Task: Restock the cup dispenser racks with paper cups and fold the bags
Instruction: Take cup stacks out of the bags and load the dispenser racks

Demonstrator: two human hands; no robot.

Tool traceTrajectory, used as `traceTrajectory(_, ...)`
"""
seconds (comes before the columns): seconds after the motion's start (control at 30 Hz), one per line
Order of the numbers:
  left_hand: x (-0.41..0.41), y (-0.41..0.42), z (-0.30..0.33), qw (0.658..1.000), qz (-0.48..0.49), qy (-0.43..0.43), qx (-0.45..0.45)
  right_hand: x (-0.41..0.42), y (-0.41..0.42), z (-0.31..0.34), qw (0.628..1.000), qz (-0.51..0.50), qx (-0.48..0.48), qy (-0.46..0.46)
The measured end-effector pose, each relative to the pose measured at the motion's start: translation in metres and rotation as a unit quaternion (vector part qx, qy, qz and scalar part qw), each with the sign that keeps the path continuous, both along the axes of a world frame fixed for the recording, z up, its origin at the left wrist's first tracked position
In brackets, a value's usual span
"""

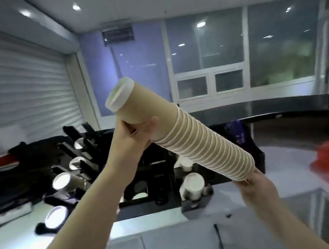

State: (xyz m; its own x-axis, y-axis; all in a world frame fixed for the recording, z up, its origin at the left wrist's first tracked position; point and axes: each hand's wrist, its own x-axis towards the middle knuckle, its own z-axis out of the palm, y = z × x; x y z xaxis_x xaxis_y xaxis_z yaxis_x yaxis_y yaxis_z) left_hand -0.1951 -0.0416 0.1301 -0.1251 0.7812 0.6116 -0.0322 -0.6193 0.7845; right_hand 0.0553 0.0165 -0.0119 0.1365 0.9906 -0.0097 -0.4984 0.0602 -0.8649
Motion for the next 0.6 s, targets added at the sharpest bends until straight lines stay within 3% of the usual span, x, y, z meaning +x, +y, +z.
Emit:
traceTrajectory(0.03,-0.024,-0.007,0.002,1.000,0.012,-0.008,0.000,-0.023,0.009,-0.002,0.997,0.027,0.025,0.069)
traceTrajectory(0.1,-0.068,-0.018,0.010,0.999,0.038,-0.029,-0.012,-0.069,0.016,0.018,0.989,0.054,0.064,0.120)
traceTrajectory(0.43,-0.231,0.004,0.058,0.976,0.182,-0.107,0.050,-0.276,0.102,0.108,0.988,0.106,0.082,0.080)
traceTrajectory(0.6,-0.271,0.035,0.072,0.967,0.219,-0.125,0.031,-0.346,0.156,0.127,0.988,0.128,0.070,0.046)
